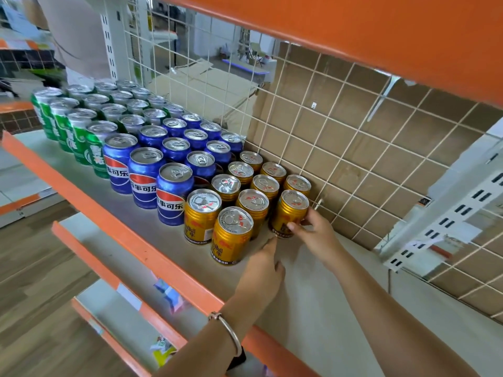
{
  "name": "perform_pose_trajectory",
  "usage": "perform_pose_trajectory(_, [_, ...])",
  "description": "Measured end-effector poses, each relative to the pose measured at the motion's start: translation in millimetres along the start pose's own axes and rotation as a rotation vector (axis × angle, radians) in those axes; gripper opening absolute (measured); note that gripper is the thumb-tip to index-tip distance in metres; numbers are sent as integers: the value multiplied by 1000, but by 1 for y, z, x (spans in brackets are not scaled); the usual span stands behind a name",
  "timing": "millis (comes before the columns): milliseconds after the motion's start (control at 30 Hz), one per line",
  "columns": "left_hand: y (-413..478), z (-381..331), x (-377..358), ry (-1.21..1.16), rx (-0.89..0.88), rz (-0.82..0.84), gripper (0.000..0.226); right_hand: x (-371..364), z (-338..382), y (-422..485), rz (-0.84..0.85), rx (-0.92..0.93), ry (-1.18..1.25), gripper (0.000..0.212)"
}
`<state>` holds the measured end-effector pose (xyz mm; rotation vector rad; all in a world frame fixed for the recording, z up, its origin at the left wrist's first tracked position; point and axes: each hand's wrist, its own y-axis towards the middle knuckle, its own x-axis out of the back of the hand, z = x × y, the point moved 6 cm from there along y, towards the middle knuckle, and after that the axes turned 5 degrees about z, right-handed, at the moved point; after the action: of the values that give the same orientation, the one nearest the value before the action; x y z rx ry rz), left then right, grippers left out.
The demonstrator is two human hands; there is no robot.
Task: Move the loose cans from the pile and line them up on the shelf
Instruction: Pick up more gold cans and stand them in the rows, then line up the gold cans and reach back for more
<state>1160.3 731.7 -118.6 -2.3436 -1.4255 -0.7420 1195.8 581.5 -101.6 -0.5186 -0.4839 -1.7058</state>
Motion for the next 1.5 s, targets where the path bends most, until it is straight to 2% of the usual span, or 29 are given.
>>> perform_pose_trajectory(133, [0,1,5,-54,-6,-25,49,-4,0,4,-67,-3,-70,48])
perform_pose_trajectory(233, [0,3,6,-89,7,-34,47,-10,-4,0,-248,-39,-141,47])
perform_pose_trajectory(300, [1,5,4,-106,15,-18,47,-13,-8,-2,-308,-80,-130,51])
perform_pose_trajectory(467, [5,9,4,-134,49,28,51,-14,-3,3,-184,-106,-29,76])
perform_pose_trajectory(567, [5,11,5,-140,60,33,49,-15,-5,4,-260,-212,-186,77])
perform_pose_trajectory(667, [4,12,5,-133,44,57,45,-23,-1,-1,-336,-243,-162,82])
perform_pose_trajectory(733, [3,12,4,-139,36,95,45,-24,-1,-4,-317,-293,-206,79])
perform_pose_trajectory(833, [4,14,7,-118,37,124,47,-16,-2,-14,-278,-290,-180,86])
perform_pose_trajectory(967, [5,1,-4,-155,51,210,47,3,-17,-52,-355,-373,-76,79])
perform_pose_trajectory(1100, [5,-35,-32,-198,23,356,64,26,-22,-99,-385,-413,-24,72])
perform_pose_trajectory(1200, [1,-67,-54,-138,-38,440,83,64,-28,-148,-522,-465,89,71])
perform_pose_trajectory(1500, [-63,-167,-142,-178,-214,652,95,151,-43,-297,-781,-495,126,75])
